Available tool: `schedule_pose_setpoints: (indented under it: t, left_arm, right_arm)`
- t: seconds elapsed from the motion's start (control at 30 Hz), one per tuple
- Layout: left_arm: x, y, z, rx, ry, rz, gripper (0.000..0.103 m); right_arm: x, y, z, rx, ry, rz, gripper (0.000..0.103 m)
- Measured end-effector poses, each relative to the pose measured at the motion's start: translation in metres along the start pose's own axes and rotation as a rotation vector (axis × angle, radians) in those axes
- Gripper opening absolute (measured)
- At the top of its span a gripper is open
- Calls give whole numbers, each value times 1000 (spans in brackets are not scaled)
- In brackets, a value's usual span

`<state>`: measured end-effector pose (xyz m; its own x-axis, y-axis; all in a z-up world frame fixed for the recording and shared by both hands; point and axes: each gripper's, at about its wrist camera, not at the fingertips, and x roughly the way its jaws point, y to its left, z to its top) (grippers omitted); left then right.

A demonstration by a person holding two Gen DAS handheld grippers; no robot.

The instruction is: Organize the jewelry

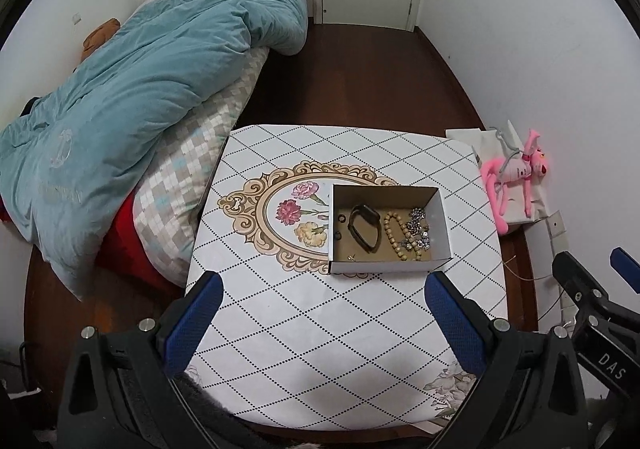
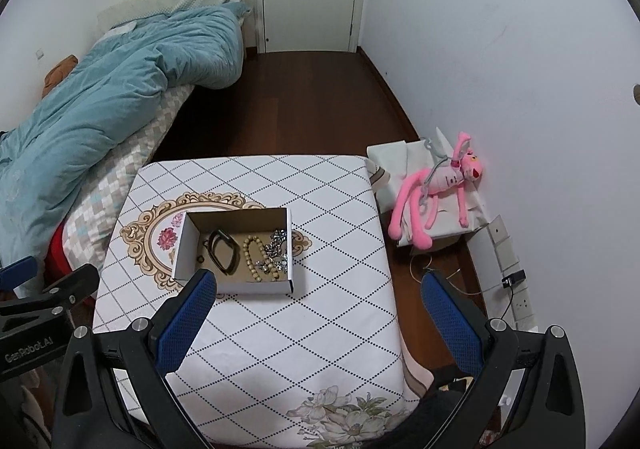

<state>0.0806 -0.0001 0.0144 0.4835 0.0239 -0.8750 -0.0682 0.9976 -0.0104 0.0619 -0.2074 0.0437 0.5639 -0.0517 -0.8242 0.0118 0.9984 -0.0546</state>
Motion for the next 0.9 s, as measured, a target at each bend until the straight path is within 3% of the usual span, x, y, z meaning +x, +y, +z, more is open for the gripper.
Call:
schedule_pose_setpoints:
  t: [0.9]
  left_arm:
    - [4,3,1,48,-15,-6,103]
  right_arm:
    - [13,3,-1,-8,38,15,103]
